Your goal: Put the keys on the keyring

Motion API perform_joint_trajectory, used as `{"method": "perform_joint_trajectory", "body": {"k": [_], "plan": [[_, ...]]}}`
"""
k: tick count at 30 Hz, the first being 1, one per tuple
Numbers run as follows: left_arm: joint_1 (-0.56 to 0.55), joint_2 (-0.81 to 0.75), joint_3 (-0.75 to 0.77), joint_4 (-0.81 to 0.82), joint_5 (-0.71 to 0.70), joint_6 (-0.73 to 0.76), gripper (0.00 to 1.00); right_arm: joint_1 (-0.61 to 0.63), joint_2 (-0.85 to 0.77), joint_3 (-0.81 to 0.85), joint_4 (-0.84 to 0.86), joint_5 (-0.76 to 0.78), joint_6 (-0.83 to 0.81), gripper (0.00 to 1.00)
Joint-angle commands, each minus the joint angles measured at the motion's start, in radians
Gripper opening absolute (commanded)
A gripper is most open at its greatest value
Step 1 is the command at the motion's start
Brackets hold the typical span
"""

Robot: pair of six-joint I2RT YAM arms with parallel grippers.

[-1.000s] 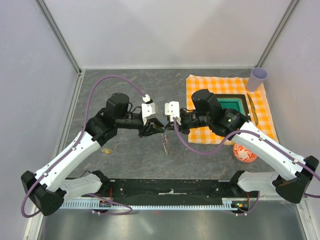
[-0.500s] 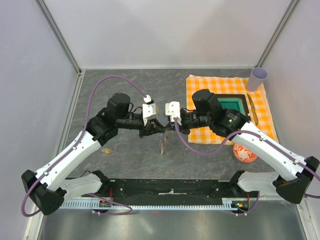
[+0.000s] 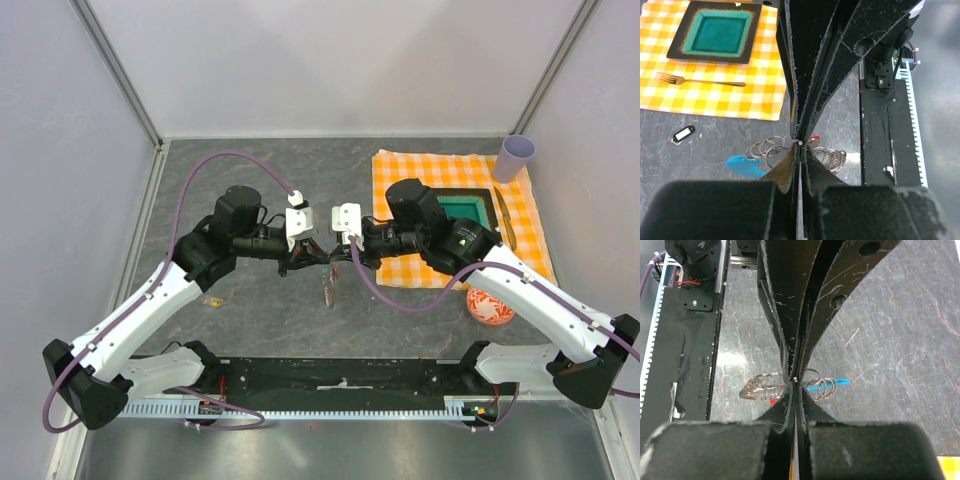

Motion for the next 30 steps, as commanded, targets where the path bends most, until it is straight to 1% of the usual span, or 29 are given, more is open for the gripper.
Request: {"method": "perform_joint_trajectory", "body": {"k": [1,2,3,5,6,8,9,11,12,13,14,15,16,17,20,26,30], "plan": [[-0.005,-0.015,0.034,-0.009,0.001,0.019,0.02,0.006,-0.028,0.020,0.071,-0.012,0.000,0.00],[-0.005,-0.021,0.024,-0.001,-0.017,0.015,0.02,0.006,-0.033,0.011,0.081,-0.004,0.006,0.00],[-0.005,-0.041,0.014,0.029,-0.025,0.004,0.02,0.006,-0.045,0.000,0.114,0.020,0.028,0.02],[-0.005,-0.068,-0.025,0.071,-0.046,-0.011,0.02,0.006,-0.067,-0.041,0.160,0.052,0.055,0.12],[-0.005,-0.093,-0.040,0.120,-0.054,-0.025,0.02,0.006,-0.088,-0.053,0.200,0.078,0.081,0.20],[-0.005,-0.121,-0.095,0.183,-0.072,-0.050,0.02,0.006,-0.117,-0.087,0.237,0.100,0.117,0.27],[-0.005,-0.149,-0.120,0.261,-0.076,-0.089,0.02,0.005,-0.125,-0.098,0.277,0.112,0.135,0.34],[-0.005,-0.176,-0.202,0.365,-0.079,-0.137,0.02,0.005,-0.146,-0.133,0.314,0.155,0.187,0.38],[-0.005,-0.203,-0.233,0.484,-0.082,-0.196,0.02,0.003,-0.154,-0.145,0.353,0.170,0.207,0.38],[-0.005,-0.214,-0.265,0.543,-0.085,-0.224,0.02,0.005,-0.163,-0.174,0.373,0.192,0.241,0.38],[-0.005,-0.229,-0.329,0.598,-0.089,-0.250,0.02,-0.001,-0.178,-0.188,0.392,0.189,0.258,0.38],[-0.005,-0.239,-0.357,0.660,-0.091,-0.296,0.02,-0.005,-0.183,-0.202,0.426,0.174,0.273,0.38],[-0.003,-0.254,-0.379,0.739,-0.100,-0.307,0.02,-0.009,-0.186,-0.221,0.436,0.157,0.288,0.38],[-0.005,-0.259,-0.409,0.772,-0.105,-0.318,0.02,-0.018,-0.188,-0.224,0.443,0.122,0.319,0.38],[-0.005,-0.272,-0.436,0.843,-0.126,-0.326,0.02,-0.035,-0.182,-0.251,0.484,0.051,0.374,0.38],[-0.005,-0.312,-0.462,0.916,-0.172,-0.321,0.02,-0.072,-0.186,-0.305,0.519,0.013,0.426,0.38],[-0.005,-0.315,-0.474,0.935,-0.168,-0.315,0.02,-0.101,-0.192,-0.334,0.549,-0.027,0.469,0.38]]}}
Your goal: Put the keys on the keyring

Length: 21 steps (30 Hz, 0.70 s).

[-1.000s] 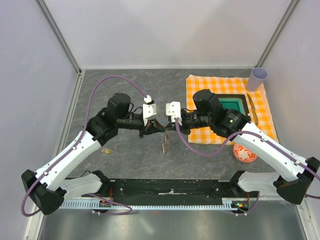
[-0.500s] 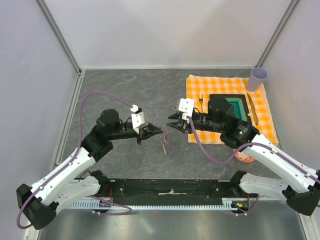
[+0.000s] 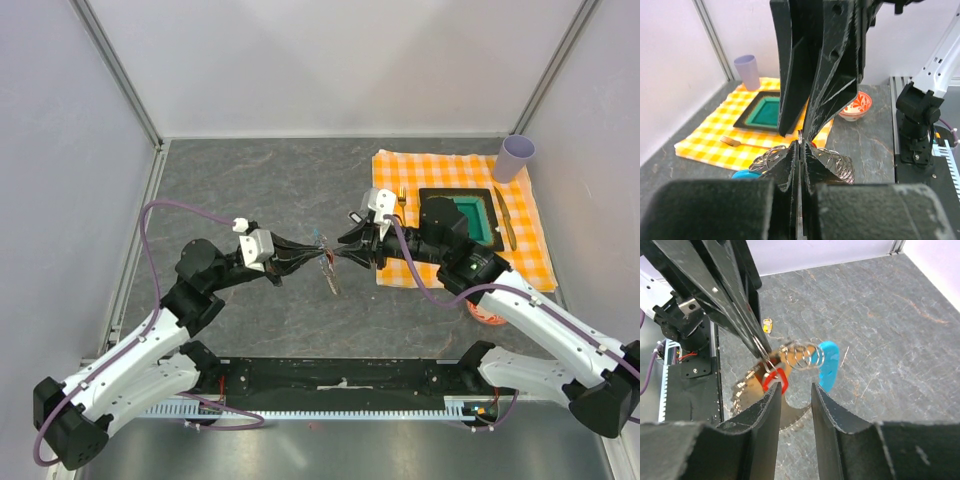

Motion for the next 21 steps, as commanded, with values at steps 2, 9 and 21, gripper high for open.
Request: {"method": "perform_joint_trajectory", "body": {"k": [2,9,21], "plan": [[-0.004,-0.015,-0.007,0.142,-0.016,-0.022,0.02,-0.033,-0.013,-0.028,0.099,-0.081,0.080,0.37],[-0.003,-0.008,-0.002,0.128,0.003,-0.001,0.02,-0.047,-0.022,-0.028,0.110,-0.148,0.082,0.38],[-0.004,-0.003,0.033,0.078,0.087,0.044,0.02,-0.053,-0.041,0.011,0.137,-0.219,0.079,0.38]]}}
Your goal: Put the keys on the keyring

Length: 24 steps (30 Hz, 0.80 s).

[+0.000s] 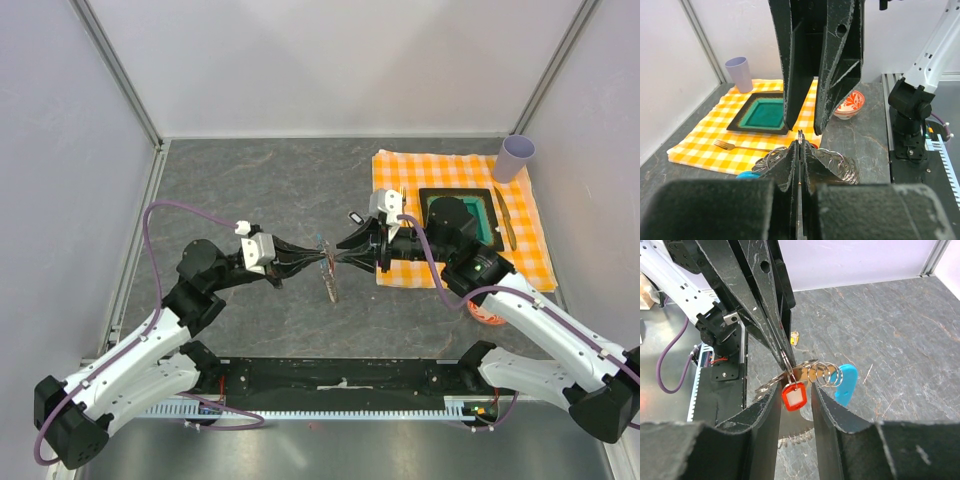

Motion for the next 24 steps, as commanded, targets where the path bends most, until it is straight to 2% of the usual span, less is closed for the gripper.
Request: {"method": "perform_joint_trajectory", "body": {"k": [1,10,24], "plan": [[-0.004,-0.001,0.045,0.043,0.060,0.039,0.02,-0.010,-0.015,0.045,0.062,-0.036,0.005,0.37],[-0.004,-0.012,0.051,0.044,0.067,0.039,0.02,-0.011,-0.006,0.037,0.065,-0.062,0.011,0.22],[-0.004,0.000,0.067,0.043,0.070,0.045,0.02,-0.013,0.002,0.031,0.065,-0.117,0.016,0.20]]}}
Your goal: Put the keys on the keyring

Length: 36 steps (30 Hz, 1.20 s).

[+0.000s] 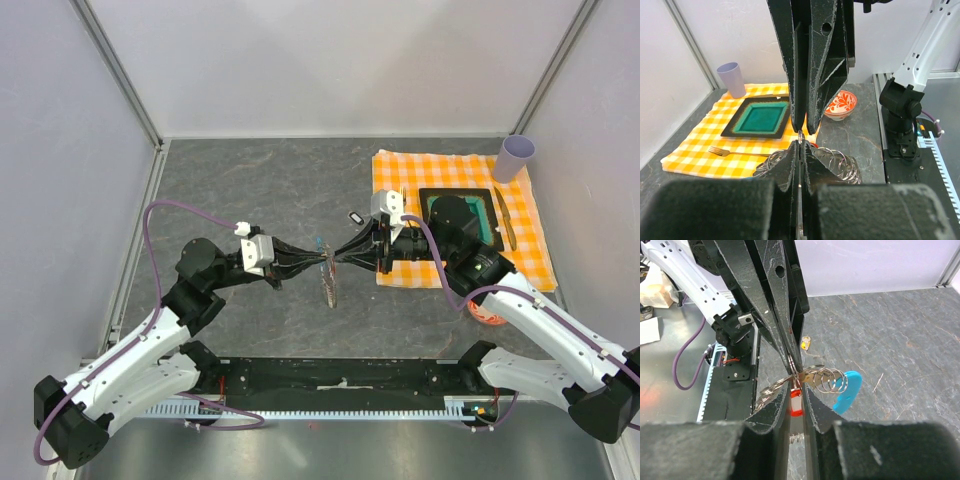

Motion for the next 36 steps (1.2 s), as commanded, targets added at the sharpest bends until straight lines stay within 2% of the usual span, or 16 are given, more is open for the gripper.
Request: {"method": "perform_joint_trajectory", "body": {"k": [1,3,8,17,21,32,33,34,36], "plan": [[-0.004,-0.004,0.055,0.046,0.017,0.043,0.02,-0.007,0.001,0.023,0.040,-0.039,0.006,0.18],[-0.004,-0.004,0.058,0.046,0.023,0.038,0.02,-0.005,0.004,0.025,0.040,-0.037,0.004,0.16],[-0.004,-0.001,0.069,0.051,0.051,0.033,0.02,-0.007,0.013,0.026,0.040,-0.034,0.003,0.00],[-0.004,-0.008,0.066,0.115,0.100,0.012,0.02,-0.010,0.040,0.034,0.034,-0.037,0.032,0.00],[-0.004,-0.008,0.071,0.157,0.100,0.009,0.02,-0.010,0.093,0.065,-0.040,-0.079,0.032,0.00],[-0.004,0.065,0.057,0.281,0.116,-0.045,0.02,0.004,0.122,0.074,-0.031,-0.100,0.059,0.00],[-0.004,0.062,0.054,0.281,0.111,-0.045,0.02,0.002,0.114,0.068,-0.032,-0.071,0.055,0.01],[-0.004,0.058,0.042,0.281,0.105,-0.045,0.02,0.004,0.105,0.062,-0.037,-0.051,0.050,0.10],[-0.003,0.039,0.029,0.267,0.074,-0.034,0.02,-0.001,0.065,0.057,-0.074,0.052,0.005,0.21]]}}
